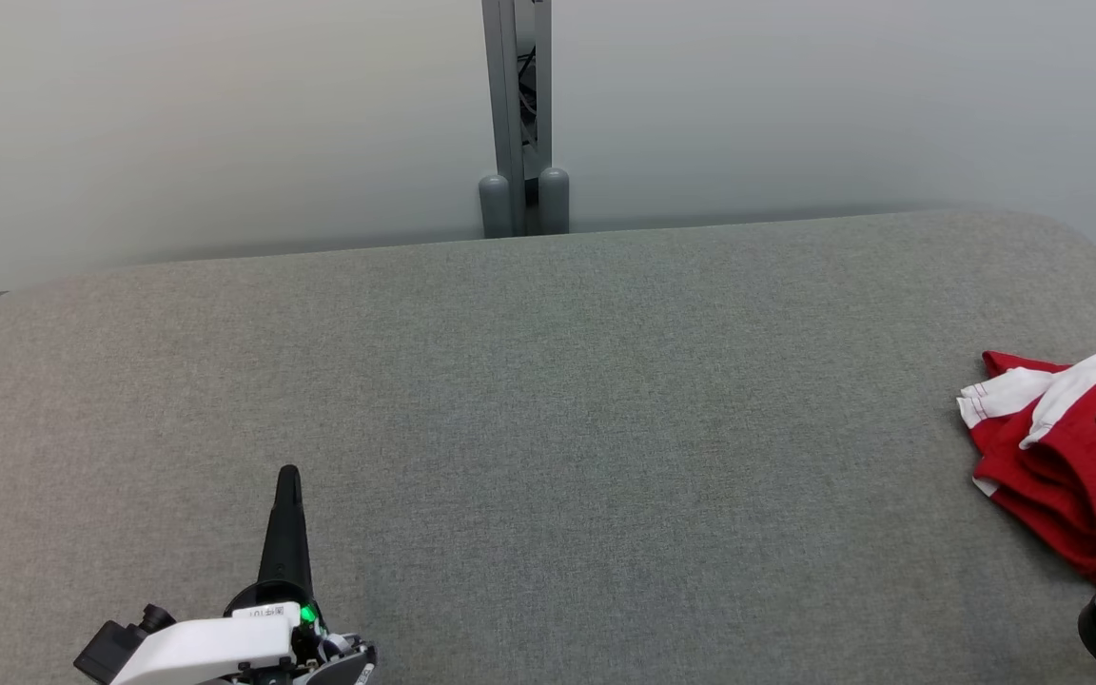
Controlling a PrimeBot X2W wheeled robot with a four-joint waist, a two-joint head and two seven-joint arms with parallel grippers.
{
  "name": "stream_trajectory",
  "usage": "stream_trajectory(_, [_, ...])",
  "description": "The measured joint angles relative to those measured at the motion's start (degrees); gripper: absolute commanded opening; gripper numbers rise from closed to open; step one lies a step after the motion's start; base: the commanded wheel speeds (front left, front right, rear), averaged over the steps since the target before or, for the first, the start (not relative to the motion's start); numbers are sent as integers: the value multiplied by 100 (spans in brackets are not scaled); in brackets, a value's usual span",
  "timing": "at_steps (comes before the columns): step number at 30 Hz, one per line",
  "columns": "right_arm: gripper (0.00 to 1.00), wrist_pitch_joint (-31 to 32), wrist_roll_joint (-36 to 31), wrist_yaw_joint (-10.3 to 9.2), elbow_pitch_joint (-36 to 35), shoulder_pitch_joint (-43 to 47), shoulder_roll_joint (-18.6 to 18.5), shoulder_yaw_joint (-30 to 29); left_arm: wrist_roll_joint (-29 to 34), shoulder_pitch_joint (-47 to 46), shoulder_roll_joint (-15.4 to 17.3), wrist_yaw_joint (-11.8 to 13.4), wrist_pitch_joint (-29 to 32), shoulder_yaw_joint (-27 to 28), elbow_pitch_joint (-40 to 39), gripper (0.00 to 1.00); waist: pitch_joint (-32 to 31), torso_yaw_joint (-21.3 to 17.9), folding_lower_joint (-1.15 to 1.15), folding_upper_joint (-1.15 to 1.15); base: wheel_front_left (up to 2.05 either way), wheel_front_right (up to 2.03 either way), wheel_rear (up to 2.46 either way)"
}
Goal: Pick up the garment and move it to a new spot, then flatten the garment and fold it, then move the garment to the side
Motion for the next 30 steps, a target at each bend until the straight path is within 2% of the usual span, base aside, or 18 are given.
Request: stream_trajectory(30, [0,-9,18,0,0,0,-5,11,0,0,0,-1,0,0,0,0,0,0,0,0,0,0,0])
